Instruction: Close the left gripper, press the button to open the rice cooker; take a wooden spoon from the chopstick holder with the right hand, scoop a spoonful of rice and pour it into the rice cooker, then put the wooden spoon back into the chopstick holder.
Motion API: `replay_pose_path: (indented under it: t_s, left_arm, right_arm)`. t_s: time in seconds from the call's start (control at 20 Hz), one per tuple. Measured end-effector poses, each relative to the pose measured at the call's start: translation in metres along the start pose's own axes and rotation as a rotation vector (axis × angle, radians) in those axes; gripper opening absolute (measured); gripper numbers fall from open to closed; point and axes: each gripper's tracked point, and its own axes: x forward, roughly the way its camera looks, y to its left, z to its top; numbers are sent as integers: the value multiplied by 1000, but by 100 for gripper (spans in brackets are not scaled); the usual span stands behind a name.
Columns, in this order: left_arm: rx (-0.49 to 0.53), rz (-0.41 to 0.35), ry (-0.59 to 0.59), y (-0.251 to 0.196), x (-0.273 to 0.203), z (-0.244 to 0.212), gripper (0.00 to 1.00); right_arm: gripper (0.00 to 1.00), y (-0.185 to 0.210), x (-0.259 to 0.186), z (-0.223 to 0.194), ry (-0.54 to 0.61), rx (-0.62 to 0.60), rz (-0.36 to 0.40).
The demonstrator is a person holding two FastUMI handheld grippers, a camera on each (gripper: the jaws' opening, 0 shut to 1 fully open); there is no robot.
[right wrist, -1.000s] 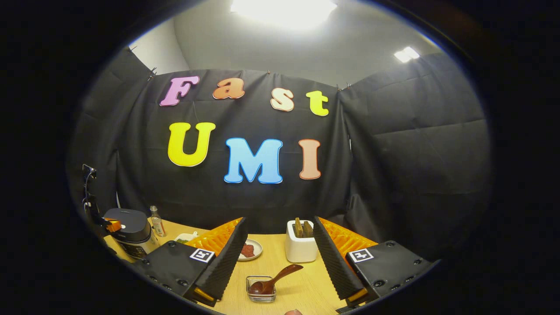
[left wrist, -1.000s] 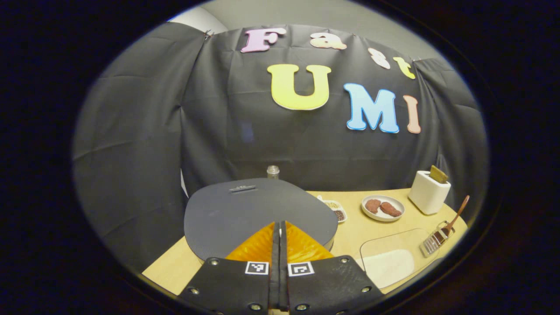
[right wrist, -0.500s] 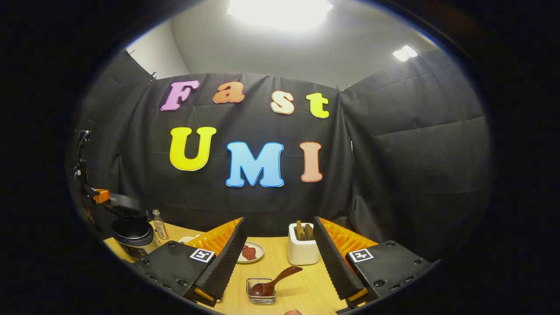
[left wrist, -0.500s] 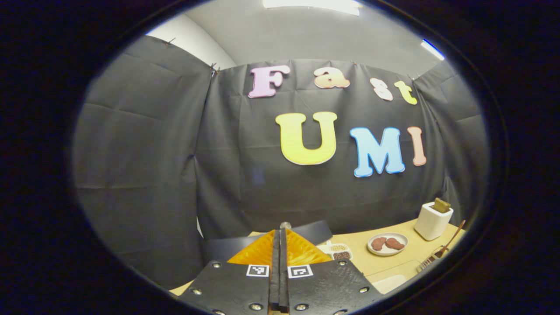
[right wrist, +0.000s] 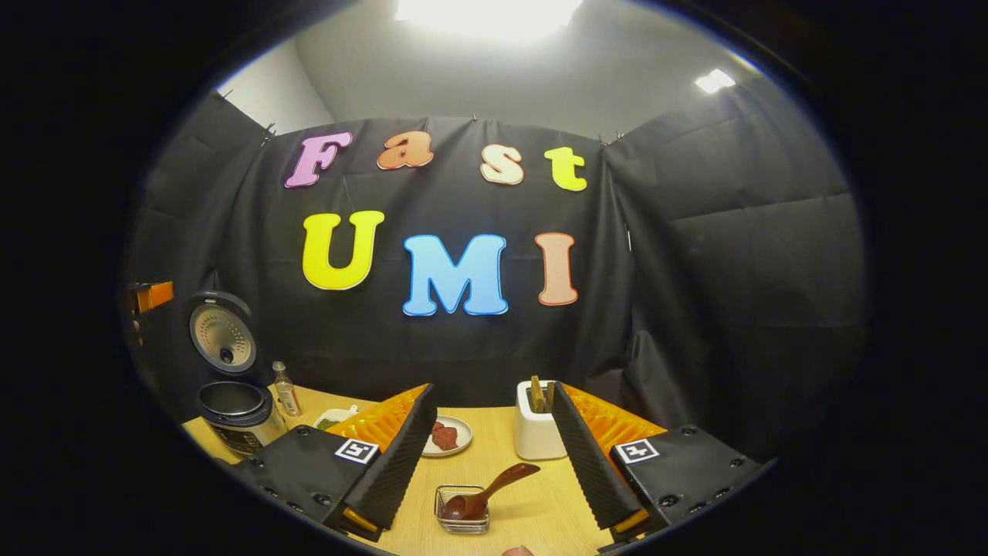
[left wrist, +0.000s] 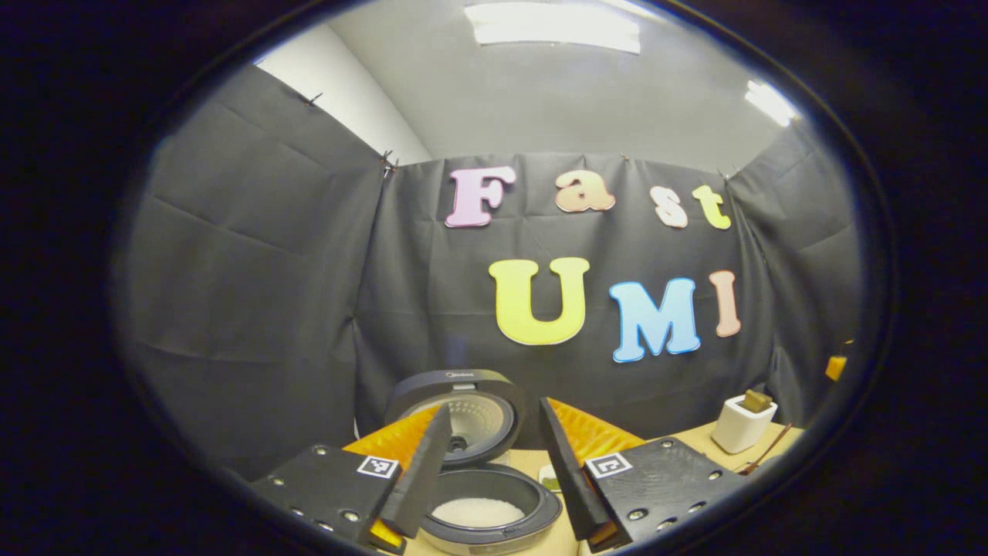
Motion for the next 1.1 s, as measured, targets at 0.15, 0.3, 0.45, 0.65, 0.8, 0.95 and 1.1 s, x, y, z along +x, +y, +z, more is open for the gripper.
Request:
replay_pose_path:
  t_s: [0.15,0.3,0.45,0.65,0.8,0.95,1.1]
  left_arm:
    - [-7,8,7,5,-22,5,72]
    - [-2,29,18,16,-41,4,71]
    - [4,59,27,29,-53,5,72]
    - [11,104,46,48,-67,-2,71]
    - [18,127,65,57,-75,-11,71]
    - [28,144,79,62,-81,-16,71]
    - [34,158,87,69,-83,-19,71]
  right_arm:
    - [95,-4,12,-21,50,18,9]
    - [96,-8,25,-42,101,22,8]
    - [95,-11,37,-66,163,24,3]
    - [93,-9,50,-99,249,56,8]
    - [93,-10,56,-123,300,82,0]
    - [95,-9,61,-150,360,99,-5]
    - [93,-7,65,-173,420,130,-13]
